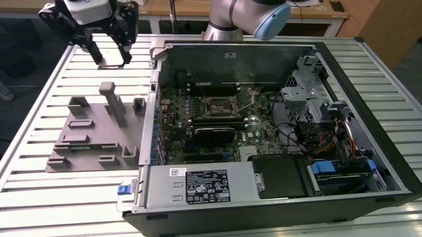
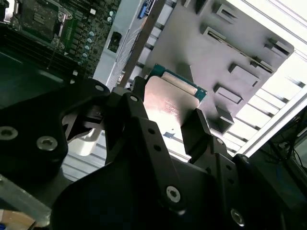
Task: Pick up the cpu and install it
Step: 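Pick up the cpu and move it towards the insertion slot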
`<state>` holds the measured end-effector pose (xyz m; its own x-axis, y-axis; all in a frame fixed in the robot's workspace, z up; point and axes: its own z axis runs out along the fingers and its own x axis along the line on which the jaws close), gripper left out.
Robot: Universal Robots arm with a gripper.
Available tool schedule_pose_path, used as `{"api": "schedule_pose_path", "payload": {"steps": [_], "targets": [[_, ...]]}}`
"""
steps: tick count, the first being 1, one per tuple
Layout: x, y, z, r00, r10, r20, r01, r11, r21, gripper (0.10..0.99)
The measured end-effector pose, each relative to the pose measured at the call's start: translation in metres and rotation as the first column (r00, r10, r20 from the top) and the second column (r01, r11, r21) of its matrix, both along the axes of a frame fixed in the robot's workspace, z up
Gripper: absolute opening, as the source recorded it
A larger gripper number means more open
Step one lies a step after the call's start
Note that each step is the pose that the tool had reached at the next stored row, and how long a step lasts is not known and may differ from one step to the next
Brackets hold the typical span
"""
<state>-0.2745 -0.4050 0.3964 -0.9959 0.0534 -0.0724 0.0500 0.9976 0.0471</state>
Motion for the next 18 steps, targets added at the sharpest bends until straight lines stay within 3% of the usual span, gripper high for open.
{"api": "schedule_pose_path", "payload": {"steps": [18], "targets": [[0.0364,0.0,-0.0007,1.0,0.0,0.0,0.0,1.0,0.0,0.545]]}}
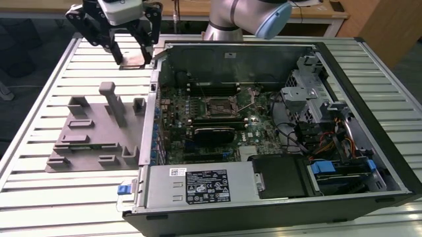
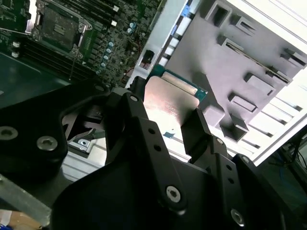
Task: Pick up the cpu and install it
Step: 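Pick up the cpu and move it towards the insertion slot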
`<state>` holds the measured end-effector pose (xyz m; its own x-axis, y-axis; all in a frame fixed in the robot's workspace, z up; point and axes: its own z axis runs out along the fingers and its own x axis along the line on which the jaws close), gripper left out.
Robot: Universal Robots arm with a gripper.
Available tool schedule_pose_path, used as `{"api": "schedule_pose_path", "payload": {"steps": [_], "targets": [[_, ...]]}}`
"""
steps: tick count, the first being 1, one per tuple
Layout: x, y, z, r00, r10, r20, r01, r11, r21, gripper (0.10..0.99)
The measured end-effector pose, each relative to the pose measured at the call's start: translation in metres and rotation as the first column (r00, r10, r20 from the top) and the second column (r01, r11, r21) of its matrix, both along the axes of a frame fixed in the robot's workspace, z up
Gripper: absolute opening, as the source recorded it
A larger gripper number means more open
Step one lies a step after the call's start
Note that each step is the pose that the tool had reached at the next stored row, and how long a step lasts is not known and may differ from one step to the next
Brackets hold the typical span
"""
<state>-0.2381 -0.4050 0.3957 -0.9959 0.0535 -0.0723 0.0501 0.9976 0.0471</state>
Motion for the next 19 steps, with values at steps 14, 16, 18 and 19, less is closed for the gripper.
{"api": "schedule_pose_path", "payload": {"steps": [14,16,18,19], "targets": [[0.026,0.0,-0.0005,1.0,0.0,0.0,0.0,1.0,0.0,0.545],[0.0291,0.0,-0.0006,1.0,0.0,0.0,0.0,1.0,0.0,0.545],[0.0323,0.0,-0.0007,1.0,0.0,0.0,0.0,1.0,0.0,0.545],[0.034,0.0,-0.0007,1.0,0.0,0.0,0.0,1.0,0.0,0.545]]}}
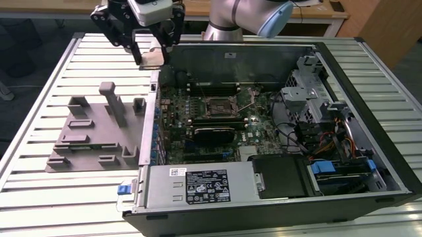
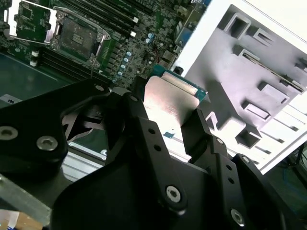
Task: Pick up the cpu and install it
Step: 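Pick up the cpu and move it towards the insertion slot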
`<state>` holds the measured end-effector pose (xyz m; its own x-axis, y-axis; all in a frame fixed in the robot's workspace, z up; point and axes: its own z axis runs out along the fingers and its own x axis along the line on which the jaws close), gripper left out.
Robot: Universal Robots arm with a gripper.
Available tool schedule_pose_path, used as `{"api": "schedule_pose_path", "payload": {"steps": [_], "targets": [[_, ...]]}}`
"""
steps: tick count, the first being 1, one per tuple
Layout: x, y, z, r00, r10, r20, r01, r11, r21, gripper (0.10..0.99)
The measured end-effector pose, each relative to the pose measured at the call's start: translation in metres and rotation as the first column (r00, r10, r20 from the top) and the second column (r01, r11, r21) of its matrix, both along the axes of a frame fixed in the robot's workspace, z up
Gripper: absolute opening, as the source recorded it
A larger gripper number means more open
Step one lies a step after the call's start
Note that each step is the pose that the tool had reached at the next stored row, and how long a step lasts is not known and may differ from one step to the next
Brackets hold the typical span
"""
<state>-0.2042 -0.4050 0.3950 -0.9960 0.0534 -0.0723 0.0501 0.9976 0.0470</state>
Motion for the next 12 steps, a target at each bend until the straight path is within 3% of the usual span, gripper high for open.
{"api": "schedule_pose_path", "payload": {"steps": [12], "targets": [[0.0291,0.0,-0.0006,1.0,0.0,-0.0002,0.0,1.0,0.0,0.545]]}}
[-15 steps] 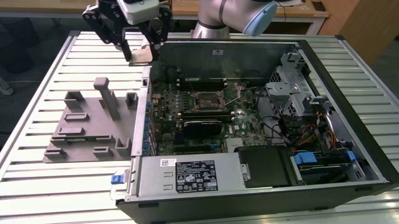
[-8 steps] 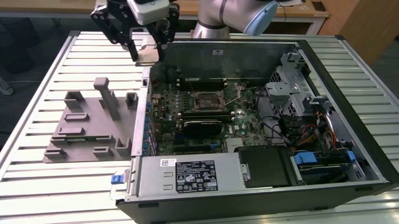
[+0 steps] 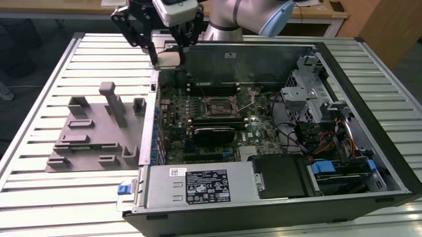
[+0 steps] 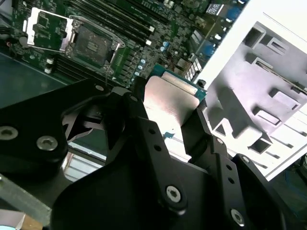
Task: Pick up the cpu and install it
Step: 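Pick up the cpu and move it towards the insertion slot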
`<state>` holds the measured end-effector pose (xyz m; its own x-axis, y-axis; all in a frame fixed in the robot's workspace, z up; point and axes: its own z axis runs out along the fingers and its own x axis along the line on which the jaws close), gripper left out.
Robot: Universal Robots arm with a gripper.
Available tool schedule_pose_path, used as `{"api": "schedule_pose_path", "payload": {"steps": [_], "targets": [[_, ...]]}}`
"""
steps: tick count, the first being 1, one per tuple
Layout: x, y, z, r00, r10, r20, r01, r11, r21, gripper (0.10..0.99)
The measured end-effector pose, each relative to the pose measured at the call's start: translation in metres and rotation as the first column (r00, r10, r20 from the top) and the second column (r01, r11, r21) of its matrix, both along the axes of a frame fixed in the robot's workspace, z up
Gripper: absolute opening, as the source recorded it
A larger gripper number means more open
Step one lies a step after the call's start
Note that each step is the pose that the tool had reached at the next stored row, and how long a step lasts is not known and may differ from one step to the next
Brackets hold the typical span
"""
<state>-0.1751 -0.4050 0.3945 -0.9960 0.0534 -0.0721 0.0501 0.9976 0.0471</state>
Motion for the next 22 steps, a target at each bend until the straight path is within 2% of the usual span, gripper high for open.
{"api": "schedule_pose_path", "payload": {"steps": [10,22], "targets": [[0.0281,0.0,-0.0025,1.0,0.0,-0.0007,0.0,1.0,0.0,0.545],[0.0551,0.0,-0.005,1.0,0.0,-0.0007,0.0,1.0,0.0,0.545]]}}
